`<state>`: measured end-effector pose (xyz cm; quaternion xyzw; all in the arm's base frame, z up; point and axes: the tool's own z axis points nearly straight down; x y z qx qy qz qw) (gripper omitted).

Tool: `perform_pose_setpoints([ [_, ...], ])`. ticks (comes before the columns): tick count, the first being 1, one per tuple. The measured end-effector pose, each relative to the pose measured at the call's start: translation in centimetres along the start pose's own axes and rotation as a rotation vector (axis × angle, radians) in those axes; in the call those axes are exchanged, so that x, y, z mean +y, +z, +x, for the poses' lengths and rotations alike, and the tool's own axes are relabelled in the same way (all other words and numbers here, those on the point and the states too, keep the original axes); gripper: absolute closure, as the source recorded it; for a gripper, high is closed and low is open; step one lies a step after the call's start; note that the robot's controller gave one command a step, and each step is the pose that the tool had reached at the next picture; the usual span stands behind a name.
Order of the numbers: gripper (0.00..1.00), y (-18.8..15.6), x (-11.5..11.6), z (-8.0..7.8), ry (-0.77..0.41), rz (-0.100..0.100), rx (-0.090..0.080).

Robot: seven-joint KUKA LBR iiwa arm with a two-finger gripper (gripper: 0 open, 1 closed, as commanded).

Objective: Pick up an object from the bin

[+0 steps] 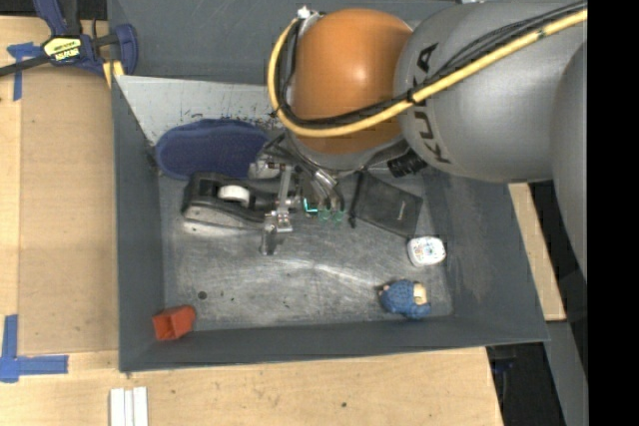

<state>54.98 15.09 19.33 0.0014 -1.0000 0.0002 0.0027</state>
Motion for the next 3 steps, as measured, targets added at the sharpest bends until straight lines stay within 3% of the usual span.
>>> perform_pose_setpoints([
  [1,0.0,10.1,-1.0,-3.1,0.017,-0.002,-0.019],
  [2,1.0,10.2,-1.1,-3.3,0.021,-0.003,-0.025],
  [3,1.0,-4.5,-1.1,-4.0,0.011,0.0,-0.009],
])
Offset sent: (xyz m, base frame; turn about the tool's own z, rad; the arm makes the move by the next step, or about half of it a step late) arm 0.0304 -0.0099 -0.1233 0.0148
